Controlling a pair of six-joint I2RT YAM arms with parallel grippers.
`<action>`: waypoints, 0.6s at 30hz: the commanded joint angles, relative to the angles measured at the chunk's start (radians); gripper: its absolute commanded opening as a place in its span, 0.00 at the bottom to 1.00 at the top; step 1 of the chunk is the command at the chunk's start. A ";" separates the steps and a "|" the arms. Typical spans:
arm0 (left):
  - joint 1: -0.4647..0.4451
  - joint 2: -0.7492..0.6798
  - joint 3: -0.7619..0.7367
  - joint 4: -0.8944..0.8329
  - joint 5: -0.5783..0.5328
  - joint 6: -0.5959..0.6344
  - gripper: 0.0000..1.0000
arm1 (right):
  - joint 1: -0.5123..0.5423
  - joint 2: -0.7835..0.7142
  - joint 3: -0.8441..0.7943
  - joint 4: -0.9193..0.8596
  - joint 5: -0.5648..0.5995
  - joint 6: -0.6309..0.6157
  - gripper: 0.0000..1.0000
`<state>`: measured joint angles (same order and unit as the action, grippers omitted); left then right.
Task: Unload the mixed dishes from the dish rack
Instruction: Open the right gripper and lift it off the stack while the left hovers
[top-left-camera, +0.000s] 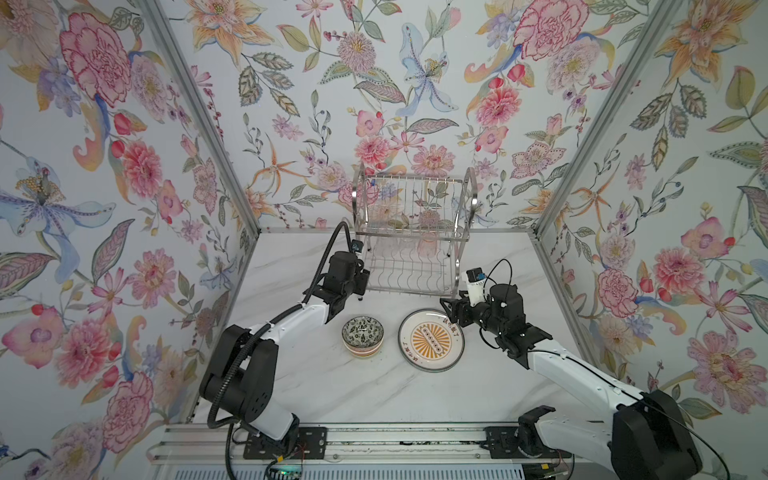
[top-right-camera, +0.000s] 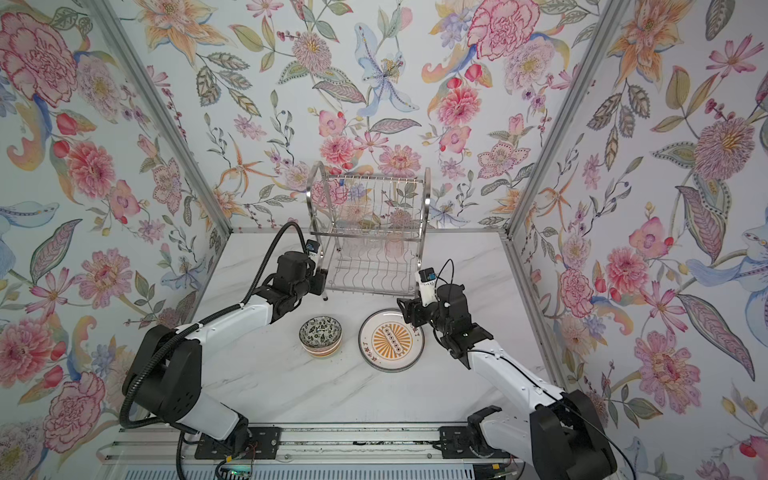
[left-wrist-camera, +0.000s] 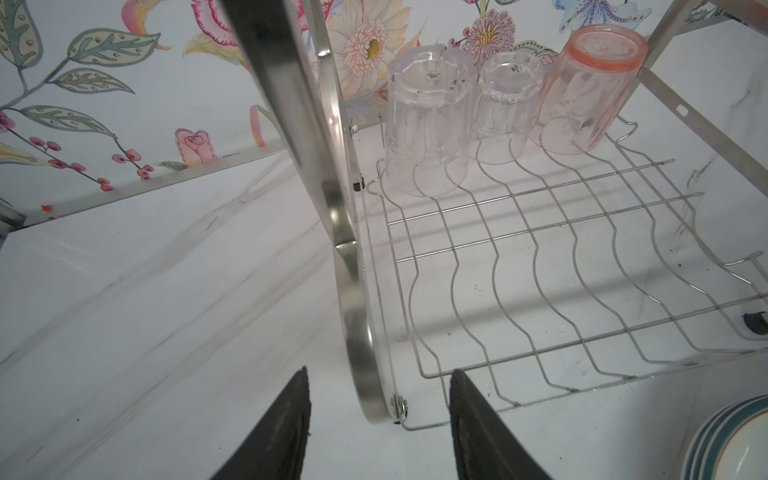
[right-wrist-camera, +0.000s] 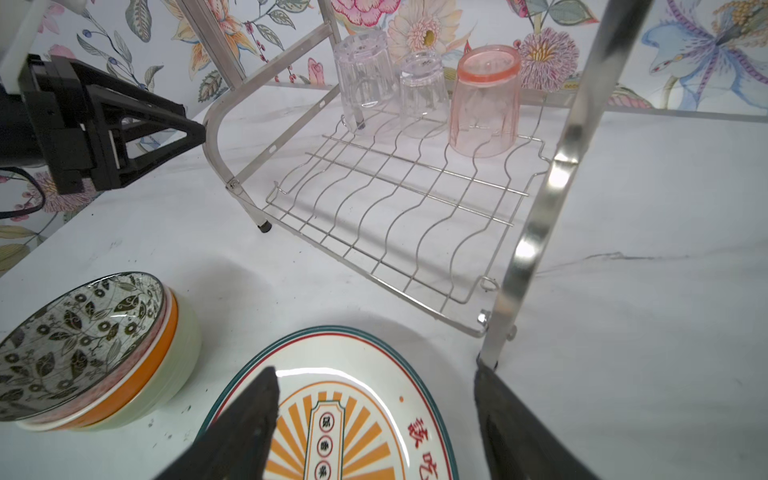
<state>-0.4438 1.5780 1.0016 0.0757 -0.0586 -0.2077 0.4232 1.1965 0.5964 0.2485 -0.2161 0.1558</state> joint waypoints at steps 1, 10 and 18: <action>0.011 0.001 -0.013 0.021 0.017 -0.022 0.52 | -0.013 0.066 0.000 0.150 -0.072 0.034 0.55; 0.011 -0.060 -0.064 0.039 0.027 -0.032 0.50 | -0.099 0.200 0.031 0.188 -0.123 0.056 0.23; 0.010 -0.078 -0.072 0.023 0.052 -0.038 0.49 | -0.147 0.302 0.098 0.166 -0.172 0.047 0.19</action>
<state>-0.4438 1.5360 0.9428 0.0914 -0.0288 -0.2264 0.2890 1.4776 0.6609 0.4023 -0.3614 0.2096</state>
